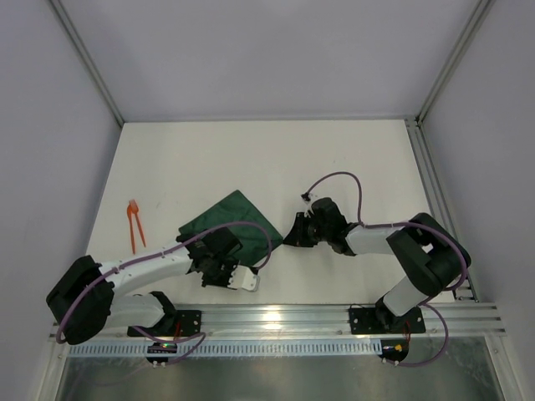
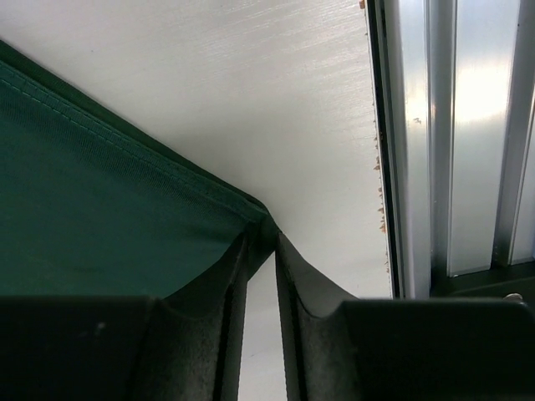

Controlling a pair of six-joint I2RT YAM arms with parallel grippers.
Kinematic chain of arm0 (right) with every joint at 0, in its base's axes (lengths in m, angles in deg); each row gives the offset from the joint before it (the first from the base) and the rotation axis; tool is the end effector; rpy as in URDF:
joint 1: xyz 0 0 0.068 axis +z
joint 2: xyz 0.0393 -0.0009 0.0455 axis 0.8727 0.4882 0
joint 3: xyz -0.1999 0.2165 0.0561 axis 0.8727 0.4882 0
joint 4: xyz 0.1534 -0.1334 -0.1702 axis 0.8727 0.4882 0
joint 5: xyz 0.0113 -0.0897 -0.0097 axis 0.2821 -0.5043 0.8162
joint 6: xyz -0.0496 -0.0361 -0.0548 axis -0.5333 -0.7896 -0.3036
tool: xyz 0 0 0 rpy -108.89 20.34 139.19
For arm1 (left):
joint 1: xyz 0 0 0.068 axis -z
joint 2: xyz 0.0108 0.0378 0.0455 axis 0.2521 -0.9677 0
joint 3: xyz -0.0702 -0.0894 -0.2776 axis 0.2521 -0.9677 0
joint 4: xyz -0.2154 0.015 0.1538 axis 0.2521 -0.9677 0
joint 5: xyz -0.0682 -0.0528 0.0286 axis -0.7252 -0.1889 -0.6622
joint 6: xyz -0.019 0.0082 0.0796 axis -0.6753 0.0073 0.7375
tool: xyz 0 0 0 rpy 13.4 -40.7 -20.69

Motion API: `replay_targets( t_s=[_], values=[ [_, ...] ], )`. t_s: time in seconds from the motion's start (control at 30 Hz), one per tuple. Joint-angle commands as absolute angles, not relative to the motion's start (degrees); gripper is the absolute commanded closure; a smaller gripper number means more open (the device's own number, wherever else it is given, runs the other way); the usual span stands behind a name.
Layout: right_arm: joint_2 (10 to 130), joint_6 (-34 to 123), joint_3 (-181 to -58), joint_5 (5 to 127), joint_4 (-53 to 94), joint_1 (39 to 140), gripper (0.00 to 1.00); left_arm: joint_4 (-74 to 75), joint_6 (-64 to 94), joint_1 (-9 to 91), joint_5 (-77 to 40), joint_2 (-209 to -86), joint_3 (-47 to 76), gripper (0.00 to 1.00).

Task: Fold the napkin into a case and place the utensils inside
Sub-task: Smooth out the upper triangle-folded napkin at the center of the board.

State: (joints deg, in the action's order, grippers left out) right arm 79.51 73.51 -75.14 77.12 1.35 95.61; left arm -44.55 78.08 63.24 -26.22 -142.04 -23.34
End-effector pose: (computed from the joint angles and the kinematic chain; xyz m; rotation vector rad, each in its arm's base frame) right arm 0.2394 0.1946 0.1281 -0.1604 2.4495 0.9765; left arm 0.1081 -0.1526 0.1510 2.2582 1.8313 -0.4009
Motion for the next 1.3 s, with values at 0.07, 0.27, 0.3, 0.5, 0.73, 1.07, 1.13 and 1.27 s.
replay_targets(
  t_s=[0.07,0.27,0.3,0.5,0.73,1.07,1.13,1.27],
  values=[
    [80.1,75.2,-76.1,72.1,-0.7,95.9,0.92,-42.7,78.1,63.5,-26.1,-141.1,-24.4,0.83],
    [80.8,75.6,-77.2,73.2,-2.1,95.8,0.96,-42.6,78.1,63.5,-26.2,-140.9,-24.4,0.89],
    [80.8,75.6,-77.3,73.3,-2.0,95.9,0.96,-42.6,77.9,63.5,-26.3,-140.9,-24.4,0.91],
    [78.8,74.9,-77.5,73.2,0.0,95.9,0.94,-42.6,77.3,63.5,-26.3,-140.2,-24.5,1.0],
    [75.9,71.3,-78.5,74.6,3.6,95.9,0.83,-42.5,76.9,63.5,-25.9,-140.0,-24.4,1.0],
    [77.8,72.6,-76.8,76.5,1.5,96.7,0.75,-42.2,76.1,63.5,-25.6,-140.2,-24.2,1.0],
    [79.1,73.1,-76.7,76.5,0.4,97.4,0.75,-42.2,75.8,63.5,-25.5,-140.1,-24.2,1.0],
    [80.2,73.9,-76.5,75.9,-1.1,98.6,0.75,-42.2,75.6,63.5,-25.4,-140.1,-24.0,1.0]
  ],
)
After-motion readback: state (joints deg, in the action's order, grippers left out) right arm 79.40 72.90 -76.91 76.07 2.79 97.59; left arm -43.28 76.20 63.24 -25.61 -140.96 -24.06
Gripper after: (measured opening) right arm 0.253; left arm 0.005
